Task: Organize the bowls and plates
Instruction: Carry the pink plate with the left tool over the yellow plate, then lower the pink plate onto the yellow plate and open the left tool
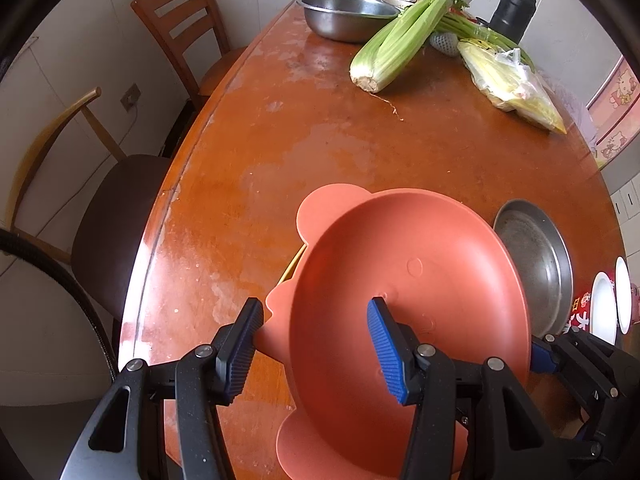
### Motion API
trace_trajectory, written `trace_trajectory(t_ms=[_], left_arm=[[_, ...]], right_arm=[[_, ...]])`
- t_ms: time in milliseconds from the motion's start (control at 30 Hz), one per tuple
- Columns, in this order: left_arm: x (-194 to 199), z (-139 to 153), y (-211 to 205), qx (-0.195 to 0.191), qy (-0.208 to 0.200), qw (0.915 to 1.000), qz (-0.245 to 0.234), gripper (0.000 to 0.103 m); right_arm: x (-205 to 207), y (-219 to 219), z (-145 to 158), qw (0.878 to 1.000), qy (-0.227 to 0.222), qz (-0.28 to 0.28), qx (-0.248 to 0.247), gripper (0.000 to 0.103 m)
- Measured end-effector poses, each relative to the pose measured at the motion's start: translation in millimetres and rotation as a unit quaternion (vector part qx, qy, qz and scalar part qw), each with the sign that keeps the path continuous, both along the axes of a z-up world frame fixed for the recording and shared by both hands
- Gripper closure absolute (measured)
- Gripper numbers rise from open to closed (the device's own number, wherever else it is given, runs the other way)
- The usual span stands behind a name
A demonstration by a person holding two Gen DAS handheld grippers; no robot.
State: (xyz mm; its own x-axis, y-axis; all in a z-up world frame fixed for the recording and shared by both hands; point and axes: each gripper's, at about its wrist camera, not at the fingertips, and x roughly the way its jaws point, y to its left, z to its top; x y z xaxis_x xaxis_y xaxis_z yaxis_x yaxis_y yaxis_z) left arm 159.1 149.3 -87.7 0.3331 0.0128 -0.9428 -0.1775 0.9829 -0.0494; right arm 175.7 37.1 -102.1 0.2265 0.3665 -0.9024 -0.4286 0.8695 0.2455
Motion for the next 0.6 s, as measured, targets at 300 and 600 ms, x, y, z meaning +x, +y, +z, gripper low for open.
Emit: trace_trajectory(t_ms=[300,600], left_arm=[[5.1,-9.1,2.7,-0.002,0.005,1.0000,0.008,0.050],[5.9,-13.7,5.2,0.000,0.008,0.9999,0.009,0.049]], right_arm=[[11.0,4.9,-8.1,1.000,0.006,0.003,-0.005,0.053],[9.3,11.4,-12.3,1.000,0.001,0.018,-0.022,0.054]])
